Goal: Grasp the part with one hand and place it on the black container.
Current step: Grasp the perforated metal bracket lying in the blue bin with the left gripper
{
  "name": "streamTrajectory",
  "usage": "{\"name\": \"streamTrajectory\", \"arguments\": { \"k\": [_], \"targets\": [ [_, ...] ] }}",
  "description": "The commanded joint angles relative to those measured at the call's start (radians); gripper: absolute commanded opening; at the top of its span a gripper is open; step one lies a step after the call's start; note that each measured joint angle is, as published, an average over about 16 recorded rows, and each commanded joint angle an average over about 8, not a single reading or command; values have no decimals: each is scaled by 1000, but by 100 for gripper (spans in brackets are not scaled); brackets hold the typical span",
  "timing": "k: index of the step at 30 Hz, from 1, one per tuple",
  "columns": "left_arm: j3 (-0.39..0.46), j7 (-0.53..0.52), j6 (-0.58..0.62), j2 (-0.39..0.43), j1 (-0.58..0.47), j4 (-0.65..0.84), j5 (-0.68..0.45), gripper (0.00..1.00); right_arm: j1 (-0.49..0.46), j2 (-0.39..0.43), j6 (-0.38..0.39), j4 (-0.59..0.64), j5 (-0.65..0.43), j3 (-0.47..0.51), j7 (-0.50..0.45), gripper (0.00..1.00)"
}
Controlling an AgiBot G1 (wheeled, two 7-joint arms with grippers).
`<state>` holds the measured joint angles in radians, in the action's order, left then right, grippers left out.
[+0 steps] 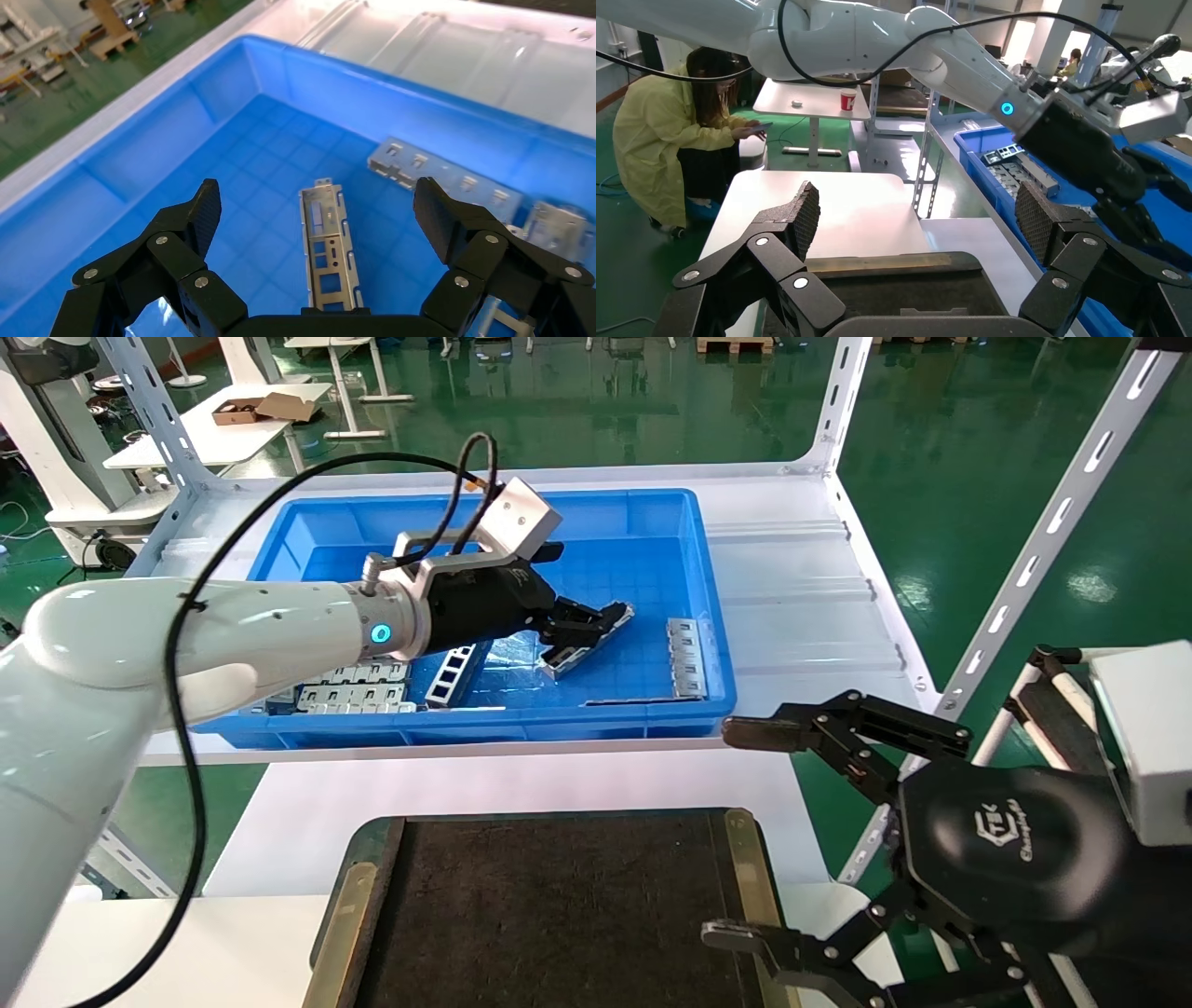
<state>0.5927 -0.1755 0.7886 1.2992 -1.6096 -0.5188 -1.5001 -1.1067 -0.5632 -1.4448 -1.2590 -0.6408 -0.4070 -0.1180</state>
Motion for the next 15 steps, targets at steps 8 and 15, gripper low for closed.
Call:
{"name": "streamTrajectory", "arguments": {
  "k": [8,15],
  "targets": [
    [41,66,-54,66,-28,144,28,80,0,0,0,0,0,0,0,65],
    [121,42,-115,71,-18,148,80,0,0,0,0,0,0,0,0,0]
  ]
}}
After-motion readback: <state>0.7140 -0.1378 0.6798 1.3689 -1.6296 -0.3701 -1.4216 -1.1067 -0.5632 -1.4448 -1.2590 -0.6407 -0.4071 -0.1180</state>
